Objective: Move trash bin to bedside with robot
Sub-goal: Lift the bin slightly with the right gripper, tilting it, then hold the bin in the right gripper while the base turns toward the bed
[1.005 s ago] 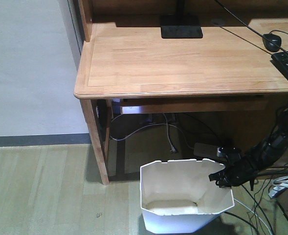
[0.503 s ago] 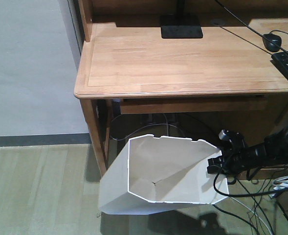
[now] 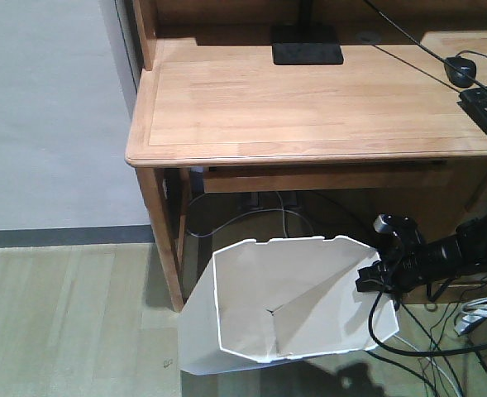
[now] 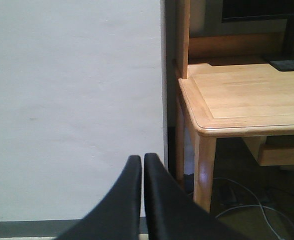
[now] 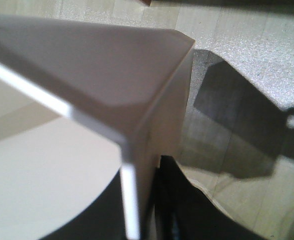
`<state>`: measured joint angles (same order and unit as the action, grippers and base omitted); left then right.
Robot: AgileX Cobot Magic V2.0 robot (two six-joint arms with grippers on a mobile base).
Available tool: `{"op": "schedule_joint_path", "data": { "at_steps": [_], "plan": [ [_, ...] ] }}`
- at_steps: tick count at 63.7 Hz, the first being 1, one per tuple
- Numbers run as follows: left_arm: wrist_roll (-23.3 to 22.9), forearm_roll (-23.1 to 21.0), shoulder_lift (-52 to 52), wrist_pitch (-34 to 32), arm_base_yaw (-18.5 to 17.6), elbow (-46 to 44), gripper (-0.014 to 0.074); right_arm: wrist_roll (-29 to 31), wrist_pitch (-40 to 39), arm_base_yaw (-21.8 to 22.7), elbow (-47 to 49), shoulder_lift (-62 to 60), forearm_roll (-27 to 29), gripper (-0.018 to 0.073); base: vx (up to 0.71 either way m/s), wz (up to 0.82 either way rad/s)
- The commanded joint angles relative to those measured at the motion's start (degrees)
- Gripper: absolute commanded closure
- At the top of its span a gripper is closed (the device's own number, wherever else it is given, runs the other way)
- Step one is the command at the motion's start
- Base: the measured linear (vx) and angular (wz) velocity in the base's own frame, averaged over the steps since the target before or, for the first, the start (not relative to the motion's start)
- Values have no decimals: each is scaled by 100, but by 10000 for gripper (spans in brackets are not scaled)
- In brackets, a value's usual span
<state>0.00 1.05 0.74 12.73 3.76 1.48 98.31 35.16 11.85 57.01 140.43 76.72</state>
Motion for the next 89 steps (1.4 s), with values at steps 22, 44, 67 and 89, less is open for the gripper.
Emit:
{"op": "schedule_joint_path", "data": {
  "at_steps": [22, 44, 67, 89],
  "plan": [
    [0, -24, 85, -405, 2, 108, 603, -23, 1615, 30, 29, -424, 265, 566, 0, 0],
    [0, -24, 85, -405, 2, 108, 603, -23, 1615, 30, 29, -424, 265, 566, -2, 8],
    [0, -24, 85, -405, 2, 108, 603, -23, 1615, 30, 29, -424, 265, 566, -5, 42],
    [0, -24, 85, -405, 2, 108, 603, -23, 1615, 30, 29, -424, 265, 566, -4, 63]
  ]
}}
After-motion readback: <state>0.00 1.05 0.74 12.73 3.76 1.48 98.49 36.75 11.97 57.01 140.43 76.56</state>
